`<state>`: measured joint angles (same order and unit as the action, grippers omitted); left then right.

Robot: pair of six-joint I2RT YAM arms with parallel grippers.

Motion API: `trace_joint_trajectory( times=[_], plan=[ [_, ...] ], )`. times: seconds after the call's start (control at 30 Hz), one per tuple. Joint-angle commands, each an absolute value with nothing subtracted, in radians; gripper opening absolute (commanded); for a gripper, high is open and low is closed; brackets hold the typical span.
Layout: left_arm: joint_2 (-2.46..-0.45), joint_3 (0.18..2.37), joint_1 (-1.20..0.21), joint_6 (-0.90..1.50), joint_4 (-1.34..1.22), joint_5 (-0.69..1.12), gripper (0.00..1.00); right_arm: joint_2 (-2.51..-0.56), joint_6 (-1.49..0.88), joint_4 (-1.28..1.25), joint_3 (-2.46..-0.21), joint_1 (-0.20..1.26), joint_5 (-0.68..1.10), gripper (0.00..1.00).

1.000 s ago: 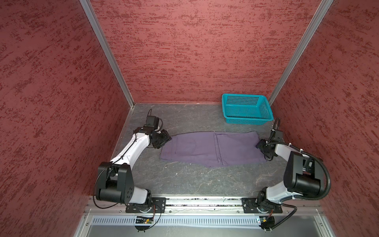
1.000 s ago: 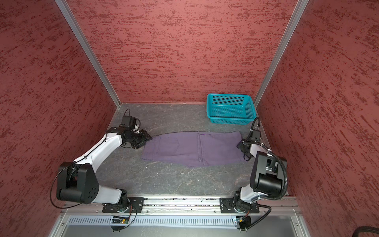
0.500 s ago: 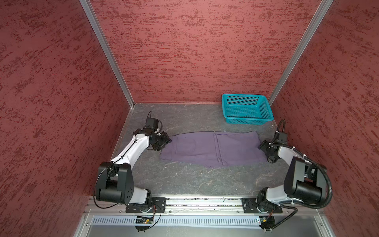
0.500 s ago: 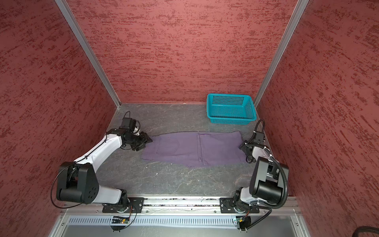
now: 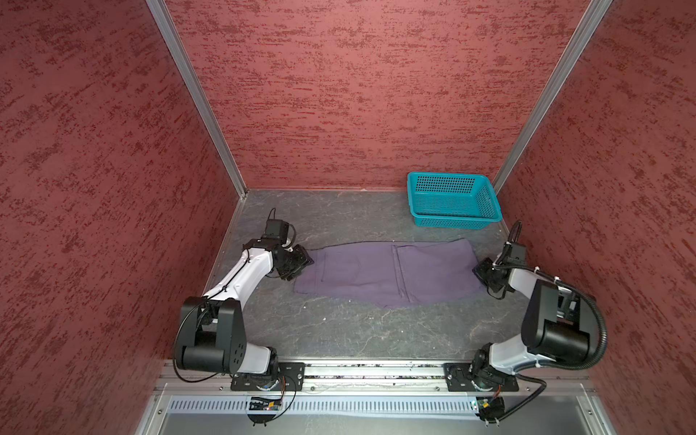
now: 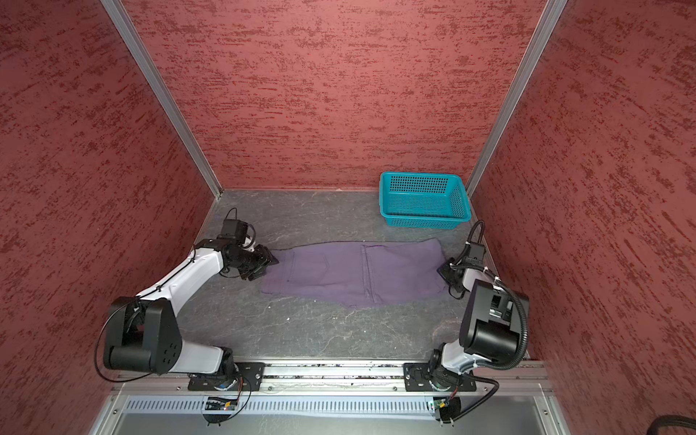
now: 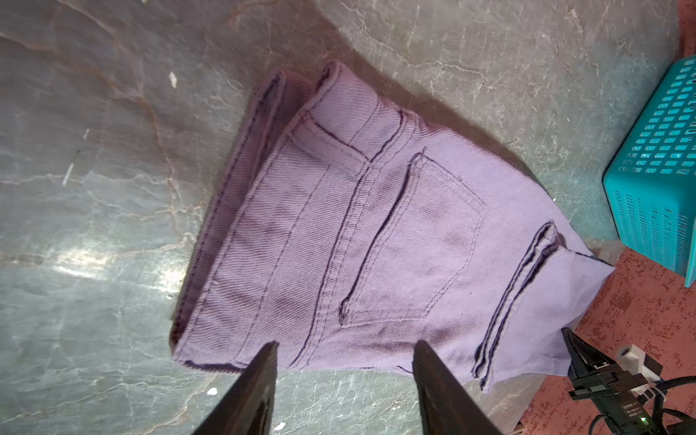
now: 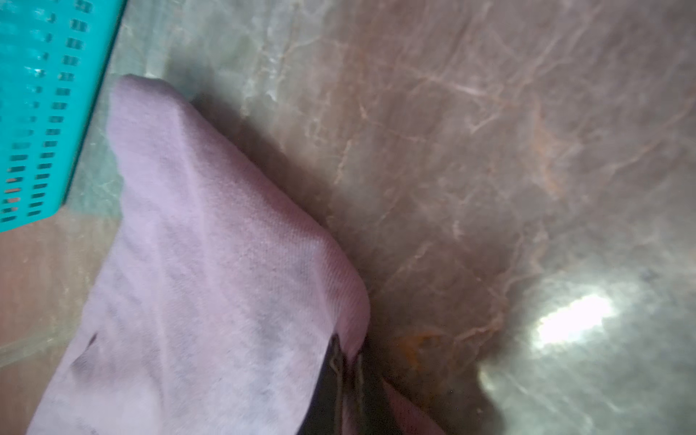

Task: Fold and stack the trousers
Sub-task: Fold the trousers at the center of the table.

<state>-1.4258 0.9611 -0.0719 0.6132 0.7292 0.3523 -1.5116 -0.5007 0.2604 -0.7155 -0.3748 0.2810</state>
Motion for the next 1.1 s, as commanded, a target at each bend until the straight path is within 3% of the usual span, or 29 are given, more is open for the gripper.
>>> trace_joint_trajectory(
  times=[0.0, 0.23, 0.43, 0.63, 1.07],
  plan=[
    [-1.402, 0.964, -0.064, 0.615, 0.702, 0.374, 0.59, -1.461, -0.486, 0.286, -0.787, -0.373, 0.336, 0.00],
    [-1.399, 0.966, -0.049, 0.607, 0.703, 0.384, 0.59, -1.364, -0.422, 0.406, -0.870, -0.350, 0.249, 0.00],
    [-1.389, 0.984, -0.031, 0.594, 0.715, 0.392, 0.59, -1.279, -0.416, 0.471, -0.943, -0.223, 0.167, 0.00],
    [-1.355, 0.989, -0.017, 0.588, 0.731, 0.396, 0.59, -1.285, -0.431, 0.515, -1.061, 0.006, 0.043, 0.00],
    [-1.244, 0.919, 0.110, 0.560, 0.771, 0.442, 0.59, -1.473, -0.510, 0.548, -1.361, 0.490, -0.049, 0.00]
  ],
)
